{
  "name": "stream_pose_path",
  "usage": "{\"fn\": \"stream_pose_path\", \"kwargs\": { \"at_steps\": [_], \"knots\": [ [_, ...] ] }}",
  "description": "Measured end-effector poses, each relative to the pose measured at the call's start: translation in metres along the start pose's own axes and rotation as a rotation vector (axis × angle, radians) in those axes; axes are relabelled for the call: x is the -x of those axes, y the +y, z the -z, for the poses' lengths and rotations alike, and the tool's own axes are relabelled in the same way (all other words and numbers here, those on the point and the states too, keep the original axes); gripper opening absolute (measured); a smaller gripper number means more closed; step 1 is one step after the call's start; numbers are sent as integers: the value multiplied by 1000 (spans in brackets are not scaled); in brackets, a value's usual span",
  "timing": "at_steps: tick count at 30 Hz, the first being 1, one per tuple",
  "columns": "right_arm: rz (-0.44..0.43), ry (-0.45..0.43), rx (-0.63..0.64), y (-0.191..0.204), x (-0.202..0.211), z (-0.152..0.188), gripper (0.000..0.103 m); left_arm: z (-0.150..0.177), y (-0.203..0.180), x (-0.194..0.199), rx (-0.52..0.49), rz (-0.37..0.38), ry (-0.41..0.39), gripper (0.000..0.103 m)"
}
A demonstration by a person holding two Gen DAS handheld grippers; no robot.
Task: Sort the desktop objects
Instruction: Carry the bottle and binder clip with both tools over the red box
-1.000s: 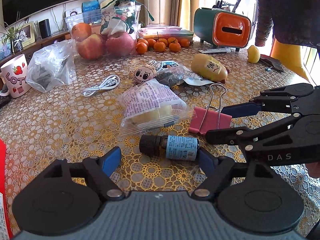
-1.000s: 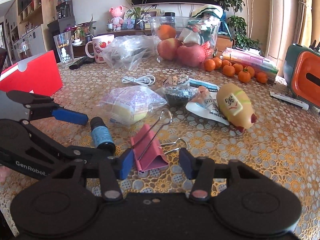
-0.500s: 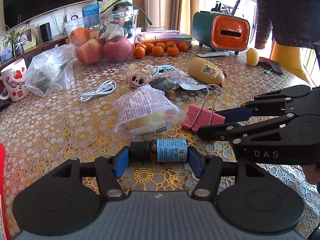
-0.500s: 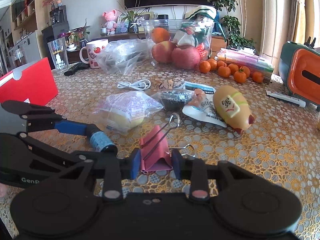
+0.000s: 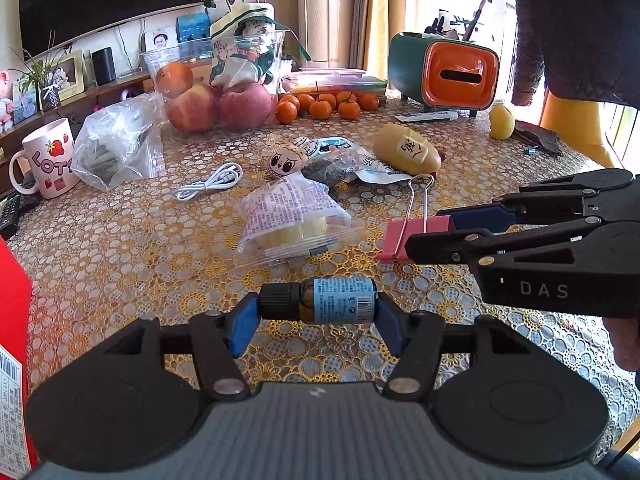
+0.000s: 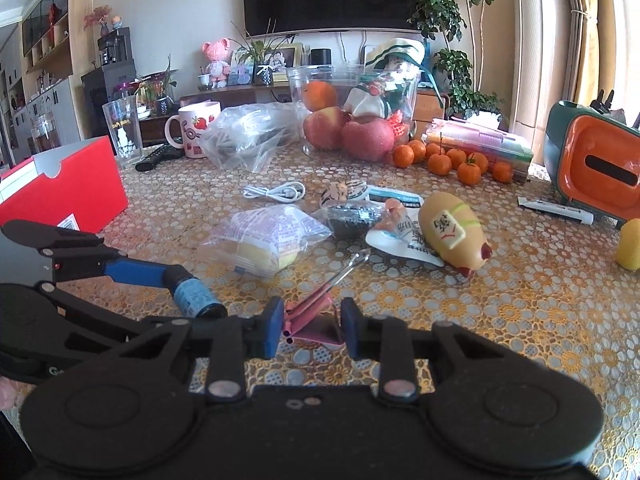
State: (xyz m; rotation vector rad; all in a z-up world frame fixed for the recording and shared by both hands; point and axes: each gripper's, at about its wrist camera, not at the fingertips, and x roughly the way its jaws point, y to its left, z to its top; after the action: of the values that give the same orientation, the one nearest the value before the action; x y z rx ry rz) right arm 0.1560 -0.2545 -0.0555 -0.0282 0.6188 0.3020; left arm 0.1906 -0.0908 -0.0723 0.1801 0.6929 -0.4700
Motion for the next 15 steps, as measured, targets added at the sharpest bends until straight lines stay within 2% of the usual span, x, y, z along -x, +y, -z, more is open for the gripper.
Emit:
{"fn": "stream_pose_path", "kwargs": {
  "at_steps": [5, 7, 15],
  "knots": [
    [2, 29, 12, 4, 4, 5, 30, 4, -1, 12, 8, 3, -6, 61],
    [-2, 52, 14, 4, 2, 9, 25, 6, -2, 13, 5, -2, -3, 61],
    [2, 70, 6, 5, -11, 11, 38, 12, 0, 13, 12, -7, 15, 61]
  ]
}}
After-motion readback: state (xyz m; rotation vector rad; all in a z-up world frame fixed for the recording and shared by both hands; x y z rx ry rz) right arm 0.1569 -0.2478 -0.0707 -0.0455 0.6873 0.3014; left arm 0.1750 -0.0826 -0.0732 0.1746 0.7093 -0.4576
